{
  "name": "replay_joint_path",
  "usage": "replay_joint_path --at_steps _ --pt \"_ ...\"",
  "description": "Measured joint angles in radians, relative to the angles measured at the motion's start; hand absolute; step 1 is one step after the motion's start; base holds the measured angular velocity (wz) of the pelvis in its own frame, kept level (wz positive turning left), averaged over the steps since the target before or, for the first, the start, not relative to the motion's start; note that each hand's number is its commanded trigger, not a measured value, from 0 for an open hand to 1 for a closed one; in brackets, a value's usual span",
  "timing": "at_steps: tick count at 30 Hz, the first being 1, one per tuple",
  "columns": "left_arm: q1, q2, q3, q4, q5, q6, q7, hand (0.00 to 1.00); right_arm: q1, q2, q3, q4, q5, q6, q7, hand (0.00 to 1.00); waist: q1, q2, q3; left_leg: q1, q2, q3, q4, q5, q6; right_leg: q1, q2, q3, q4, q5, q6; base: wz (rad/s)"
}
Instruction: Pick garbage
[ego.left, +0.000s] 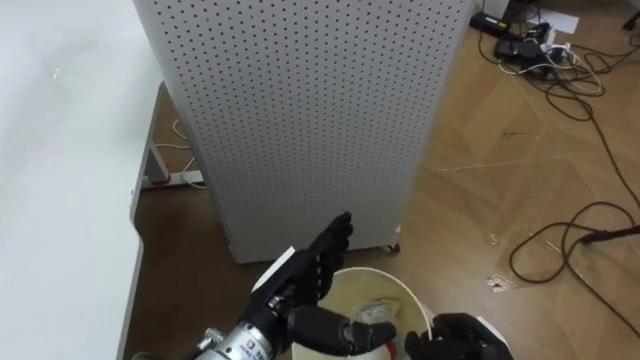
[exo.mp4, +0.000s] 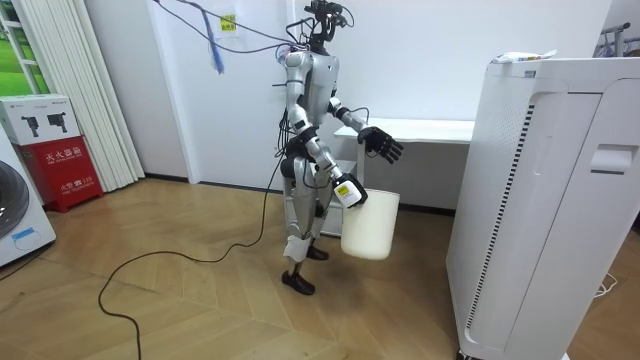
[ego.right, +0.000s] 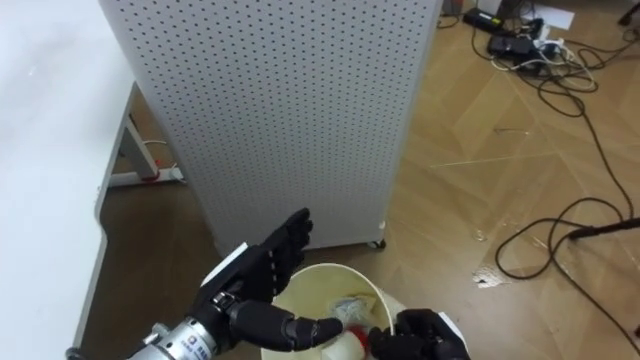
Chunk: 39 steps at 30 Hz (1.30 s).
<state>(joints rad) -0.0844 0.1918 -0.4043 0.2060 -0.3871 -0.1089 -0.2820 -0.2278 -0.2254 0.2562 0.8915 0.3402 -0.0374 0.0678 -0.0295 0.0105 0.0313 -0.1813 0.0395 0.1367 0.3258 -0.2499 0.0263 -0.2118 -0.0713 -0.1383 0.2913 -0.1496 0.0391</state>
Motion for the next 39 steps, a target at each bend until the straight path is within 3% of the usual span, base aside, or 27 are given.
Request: replay_joint_path --at_steps 7,16,19,21,24,30,33,37,39 --pt "0.000 0.000 -0.049 -0.001 -0.017 0.001 -0.056 0.00 0.000 0.003 0.016 0.000 0.002 0.004 0.001 1.00 0.007 0.001 -0.0005 0.013 0.000 0.001 -0.007 0.000 0.000 0.007 0.000 0.001 0.000 0.000 0.000 -0.01" --pt "0.001 0.025 0.013 -0.074 -0.010 0.001 -0.040 0.00 0.041 -0.006 0.003 -0.050 0.012 0.003 0.002 1.00 0.010 0.006 -0.0042 0.045 -0.001 0.002 -0.011 0.000 0.000 0.039 0.000 0.001 -0.002 0.000 0.000 0.00" --pt "0.019 0.033 0.064 -0.180 -0.008 -0.004 -0.007 0.00 0.095 -0.009 -0.003 -0.113 0.011 0.003 -0.001 1.00 0.012 0.006 -0.0063 0.084 -0.001 0.002 -0.024 0.001 -0.002 0.074 0.001 -0.002 -0.010 0.000 0.000 0.00" --pt "0.020 0.023 0.104 -0.226 0.081 -0.019 0.039 0.00 0.117 -0.009 -0.004 -0.122 0.010 0.000 0.000 1.00 0.014 0.008 -0.0152 0.115 -0.002 0.003 -0.035 0.001 -0.002 0.101 0.003 -0.001 -0.019 0.000 0.000 0.00" --pt "0.036 0.019 0.153 -0.269 0.179 -0.028 0.092 0.00 0.160 -0.008 -0.023 -0.132 0.011 -0.016 0.000 1.00 0.013 0.007 -0.0177 0.137 -0.004 0.003 -0.041 0.001 -0.002 0.123 0.002 -0.001 -0.018 0.000 0.000 0.00" --pt "0.049 0.018 0.232 -0.291 0.271 -0.030 0.195 0.00 0.213 -0.008 -0.066 -0.150 0.006 -0.016 -0.027 1.00 0.007 -0.002 -0.0238 0.163 -0.016 0.003 -0.042 0.003 0.000 0.144 -0.003 -0.003 -0.015 0.000 0.000 -0.01" --pt "0.049 0.021 0.244 -0.313 0.339 -0.034 0.252 0.00 0.248 -0.008 -0.082 -0.150 0.008 -0.016 -0.032 1.00 0.007 -0.011 -0.0264 0.185 -0.016 0.006 -0.044 0.003 0.000 0.165 -0.004 -0.004 -0.015 0.000 0.000 -0.01" --pt "0.049 0.022 0.248 -0.354 0.410 -0.062 0.321 0.00 0.252 -0.004 -0.081 -0.146 0.010 -0.016 -0.033 1.00 0.019 -0.022 -0.0255 0.202 -0.015 0.040 -0.061 0.002 0.000 0.157 -0.005 -0.001 -0.003 0.000 0.000 -0.26" --pt "0.049 0.023 0.248 -0.373 0.440 -0.096 0.349 0.00 0.257 -0.002 -0.081 -0.143 0.012 -0.016 -0.033 1.00 0.026 -0.023 -0.0256 0.213 -0.015 0.054 -0.071 0.002 0.000 0.160 -0.005 0.001 -0.004 0.000 0.000 -0.21"
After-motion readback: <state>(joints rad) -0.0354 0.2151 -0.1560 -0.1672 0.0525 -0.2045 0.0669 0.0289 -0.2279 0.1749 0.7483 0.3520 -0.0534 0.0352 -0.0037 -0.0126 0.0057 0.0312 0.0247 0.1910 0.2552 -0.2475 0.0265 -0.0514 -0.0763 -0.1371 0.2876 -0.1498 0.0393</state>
